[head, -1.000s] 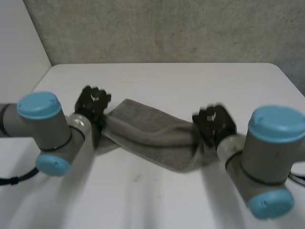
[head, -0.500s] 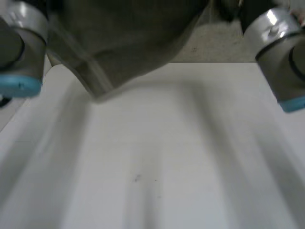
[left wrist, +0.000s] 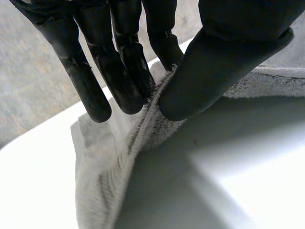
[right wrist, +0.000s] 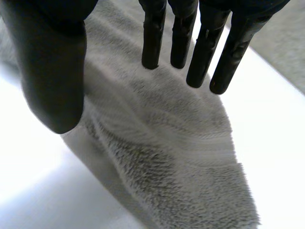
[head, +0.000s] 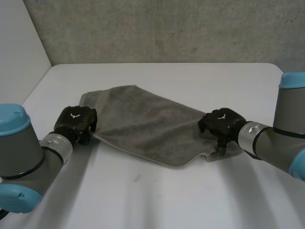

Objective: Fold the towel.

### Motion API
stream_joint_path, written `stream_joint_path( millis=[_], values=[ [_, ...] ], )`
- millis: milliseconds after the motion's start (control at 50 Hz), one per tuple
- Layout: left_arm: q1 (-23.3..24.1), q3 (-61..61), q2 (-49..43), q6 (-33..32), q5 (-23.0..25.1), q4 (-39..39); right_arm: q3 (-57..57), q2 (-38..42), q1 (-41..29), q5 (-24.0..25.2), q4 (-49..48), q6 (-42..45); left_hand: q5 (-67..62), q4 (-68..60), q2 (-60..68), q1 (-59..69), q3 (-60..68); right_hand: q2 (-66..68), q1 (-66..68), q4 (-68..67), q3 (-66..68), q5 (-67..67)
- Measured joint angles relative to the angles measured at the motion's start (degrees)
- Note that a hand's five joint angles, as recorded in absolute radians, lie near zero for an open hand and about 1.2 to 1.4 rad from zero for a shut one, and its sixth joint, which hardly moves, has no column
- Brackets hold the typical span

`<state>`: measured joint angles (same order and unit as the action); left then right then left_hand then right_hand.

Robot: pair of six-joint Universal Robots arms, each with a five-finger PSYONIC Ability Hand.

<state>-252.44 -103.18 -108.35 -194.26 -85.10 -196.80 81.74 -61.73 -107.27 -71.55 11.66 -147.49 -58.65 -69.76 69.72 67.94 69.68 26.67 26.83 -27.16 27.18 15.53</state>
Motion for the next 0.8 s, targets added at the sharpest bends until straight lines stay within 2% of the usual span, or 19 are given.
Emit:
stream_joint_path(
  millis=[120, 200, 240, 360, 500, 640, 800],
  values=[
    [0.6, -0.7, 4.3, 0.1, -0.1, 0.2, 3.7, -4.6, -0.5, -1.6, -2.5, -7.7, 0.0, 0.0, 0.0, 0.0, 0.0, -2.3, -2.4, 3.3, -2.8, -3.5],
    [1.2, -0.6, 7.7, 0.3, -0.2, 0.6, 5.6, -6.6, -1.5, -2.1, -3.4, -16.5, 0.0, 0.0, 0.0, 0.0, 0.0, -3.6, -3.8, 5.3, -4.2, -5.5],
    [1.6, -0.4, 9.8, 0.4, -0.3, 0.8, 6.6, -7.1, -2.8, -2.3, -4.2, -21.2, 0.0, 0.0, 0.0, 0.0, 0.0, -3.6, -3.9, 5.3, -4.2, -5.5],
    [2.4, 1.1, 14.0, 0.5, -0.3, 1.2, 9.0, -7.2, -8.2, -2.8, -8.0, -28.1, 0.0, 0.0, 0.0, 0.0, 0.0, -3.6, -4.1, 5.3, -4.2, -5.6],
    [2.5, 5.0, 16.2, 0.5, -0.4, 3.2, 11.4, -5.7, -13.7, -6.0, -15.4, -29.5, 0.0, 0.0, 0.0, 0.0, 0.0, -3.6, -4.1, 5.3, -4.2, -5.6],
    [2.5, 9.5, 16.2, 1.0, -0.5, 6.5, 12.1, -0.7, -17.4, -11.5, -22.2, -28.9, 0.0, 0.0, 0.0, 0.0, 0.0, -3.6, -4.7, 5.3, -4.2, -5.6],
    [2.1, 12.7, 15.9, 3.9, -0.7, 7.9, 12.1, 3.4, -17.7, -21.8, -25.5, -28.0, 0.0, 0.0, 0.0, 0.0, 0.0, -3.6, -4.9, 5.3, -4.2, -5.5]
  ],
)
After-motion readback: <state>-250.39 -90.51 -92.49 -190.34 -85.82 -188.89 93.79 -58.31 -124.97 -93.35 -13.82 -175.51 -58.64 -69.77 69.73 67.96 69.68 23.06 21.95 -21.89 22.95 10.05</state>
